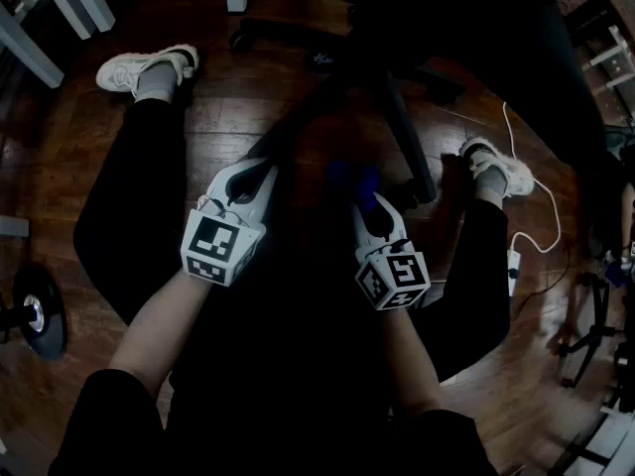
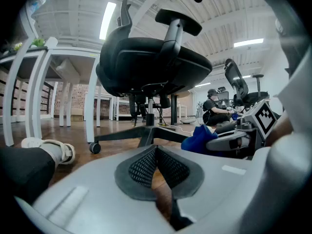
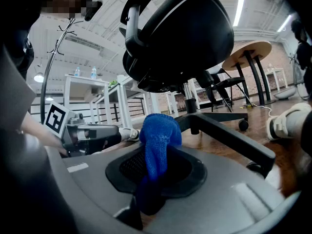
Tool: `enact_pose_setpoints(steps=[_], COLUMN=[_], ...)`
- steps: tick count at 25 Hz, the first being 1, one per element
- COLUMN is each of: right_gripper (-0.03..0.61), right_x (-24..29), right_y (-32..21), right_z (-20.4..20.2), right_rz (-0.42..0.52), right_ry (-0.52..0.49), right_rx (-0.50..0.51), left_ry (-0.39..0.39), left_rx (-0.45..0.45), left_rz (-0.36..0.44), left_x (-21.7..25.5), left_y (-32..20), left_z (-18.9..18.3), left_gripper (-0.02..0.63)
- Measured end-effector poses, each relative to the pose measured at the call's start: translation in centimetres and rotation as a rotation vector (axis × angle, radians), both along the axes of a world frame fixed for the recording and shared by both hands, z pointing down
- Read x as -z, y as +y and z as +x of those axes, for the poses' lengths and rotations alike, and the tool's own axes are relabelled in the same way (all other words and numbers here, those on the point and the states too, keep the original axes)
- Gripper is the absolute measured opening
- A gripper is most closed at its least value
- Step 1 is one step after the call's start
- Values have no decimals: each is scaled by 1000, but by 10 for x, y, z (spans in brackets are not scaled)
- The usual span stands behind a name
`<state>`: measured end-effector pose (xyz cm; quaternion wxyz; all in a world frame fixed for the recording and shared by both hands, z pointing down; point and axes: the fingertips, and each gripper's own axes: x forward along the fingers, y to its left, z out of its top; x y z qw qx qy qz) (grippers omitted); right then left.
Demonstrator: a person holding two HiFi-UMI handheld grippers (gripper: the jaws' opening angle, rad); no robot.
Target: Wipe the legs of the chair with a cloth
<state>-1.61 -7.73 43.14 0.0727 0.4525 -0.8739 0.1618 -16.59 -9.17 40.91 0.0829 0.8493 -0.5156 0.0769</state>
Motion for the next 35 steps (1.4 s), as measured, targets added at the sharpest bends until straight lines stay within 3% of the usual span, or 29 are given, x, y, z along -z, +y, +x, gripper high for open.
enact_pose_setpoints(steps=[3, 9, 12, 16, 20, 24, 26, 29, 32, 35], right_gripper=[94, 94, 94, 94, 94, 94, 94, 95, 98, 98], right_x=[-4, 3, 16, 22, 24, 22, 12, -7, -18, -22], right_y=[1, -27, -50, -85, -126, -169, -193, -224, -243, -245], right_z=[-14, -52, -77, -115, -153, -184, -180, -156, -131, -128], right_rz=[16, 48, 77, 114, 139, 233, 258, 213, 170, 169], right_ry=[27, 109, 145, 233, 303, 483, 591, 707, 816, 859], right_rx=[21, 56, 109, 209, 242, 233, 202, 137, 89, 97], left_ry=[8, -30, -56, -97, 35, 120, 151, 190, 178, 157], left_rx=[16, 184, 118, 18, 56, 102, 100, 75, 64, 67], left_rz=[5, -65, -61, 39, 18, -38, -59, -61, -73, -113], left_x=[1, -5, 13, 45, 34, 4, -4, -7, -16, -32], left_y=[-10, -38, -68, -104, -105, -98, -96, -96, -100, -101], left_z=[-9, -39, -46, -61, -84, -104, -107, -103, -103, -103], left_gripper=[5, 5, 5, 5, 5, 5, 5, 5, 5, 5])
